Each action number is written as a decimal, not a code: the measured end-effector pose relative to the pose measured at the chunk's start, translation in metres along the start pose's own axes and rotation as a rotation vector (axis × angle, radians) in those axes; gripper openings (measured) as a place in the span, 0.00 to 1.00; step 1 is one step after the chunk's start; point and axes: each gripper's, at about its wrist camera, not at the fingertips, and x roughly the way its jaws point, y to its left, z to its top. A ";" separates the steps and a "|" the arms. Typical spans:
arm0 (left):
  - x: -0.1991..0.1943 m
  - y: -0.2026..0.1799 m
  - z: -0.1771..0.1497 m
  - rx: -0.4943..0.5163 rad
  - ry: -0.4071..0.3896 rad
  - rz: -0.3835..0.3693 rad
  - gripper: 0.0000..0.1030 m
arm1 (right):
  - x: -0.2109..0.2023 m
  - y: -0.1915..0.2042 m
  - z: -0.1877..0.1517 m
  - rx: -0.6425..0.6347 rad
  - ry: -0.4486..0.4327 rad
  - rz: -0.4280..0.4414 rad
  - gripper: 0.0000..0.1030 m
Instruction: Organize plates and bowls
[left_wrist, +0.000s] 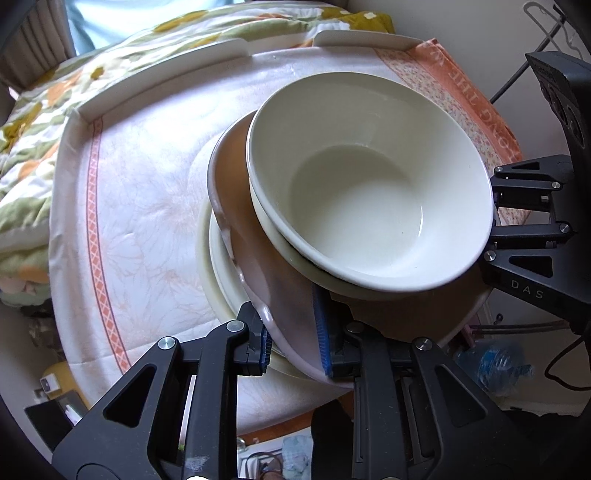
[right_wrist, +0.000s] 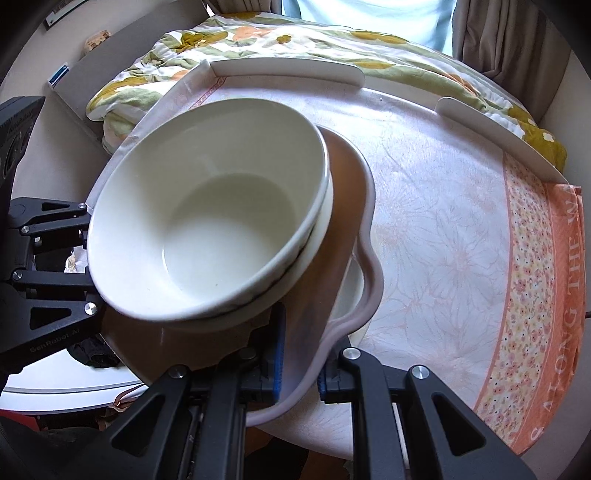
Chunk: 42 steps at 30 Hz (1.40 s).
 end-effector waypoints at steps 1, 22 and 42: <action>-0.001 0.000 -0.001 0.000 -0.007 -0.002 0.17 | 0.002 0.002 -0.001 -0.007 0.003 -0.012 0.13; -0.030 0.007 -0.003 0.042 -0.022 0.160 0.69 | -0.005 -0.012 0.002 0.061 0.051 0.011 0.14; -0.235 -0.020 -0.026 -0.149 -0.591 0.124 1.00 | -0.221 0.002 -0.039 0.256 -0.476 -0.104 0.99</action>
